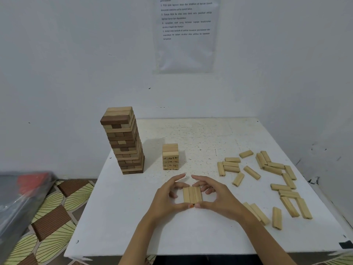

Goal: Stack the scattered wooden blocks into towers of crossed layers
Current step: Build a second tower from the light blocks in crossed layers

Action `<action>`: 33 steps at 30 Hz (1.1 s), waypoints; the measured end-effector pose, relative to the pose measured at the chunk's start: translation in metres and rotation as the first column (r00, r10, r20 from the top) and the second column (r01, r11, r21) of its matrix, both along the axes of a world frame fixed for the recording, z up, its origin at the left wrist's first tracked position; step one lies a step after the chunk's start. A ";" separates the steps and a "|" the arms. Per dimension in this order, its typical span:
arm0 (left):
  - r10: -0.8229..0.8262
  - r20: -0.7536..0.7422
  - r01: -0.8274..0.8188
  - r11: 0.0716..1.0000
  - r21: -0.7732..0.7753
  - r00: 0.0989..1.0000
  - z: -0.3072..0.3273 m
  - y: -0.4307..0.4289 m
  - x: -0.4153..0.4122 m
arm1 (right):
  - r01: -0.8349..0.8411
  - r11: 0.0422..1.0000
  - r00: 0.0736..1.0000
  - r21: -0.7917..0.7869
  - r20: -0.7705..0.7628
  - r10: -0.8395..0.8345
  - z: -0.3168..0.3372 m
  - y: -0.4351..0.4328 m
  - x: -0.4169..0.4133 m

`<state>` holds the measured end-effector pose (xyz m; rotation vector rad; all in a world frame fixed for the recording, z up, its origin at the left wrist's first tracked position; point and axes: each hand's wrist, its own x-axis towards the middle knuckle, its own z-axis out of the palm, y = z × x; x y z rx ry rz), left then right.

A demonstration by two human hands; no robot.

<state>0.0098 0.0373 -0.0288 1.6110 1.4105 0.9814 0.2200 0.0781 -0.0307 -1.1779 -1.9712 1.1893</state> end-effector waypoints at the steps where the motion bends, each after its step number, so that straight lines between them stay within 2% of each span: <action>1: -0.001 0.001 0.001 1.000 -0.002 1.000 0.000 0.000 0.000 | 0.002 1.000 1.000 0.003 -0.003 -0.002 0.000 0.000 0.000; 24: 0.012 0.036 -0.010 0.999 -0.049 0.999 0.009 -0.005 0.003 | 0.038 0.999 0.999 0.006 -0.026 -0.038 0.001 -0.004 -0.001; 33: 0.046 0.112 -0.038 0.997 -0.068 0.993 0.012 -0.004 0.005 | 0.054 0.999 0.998 -0.001 -0.017 -0.054 0.007 -0.002 -0.002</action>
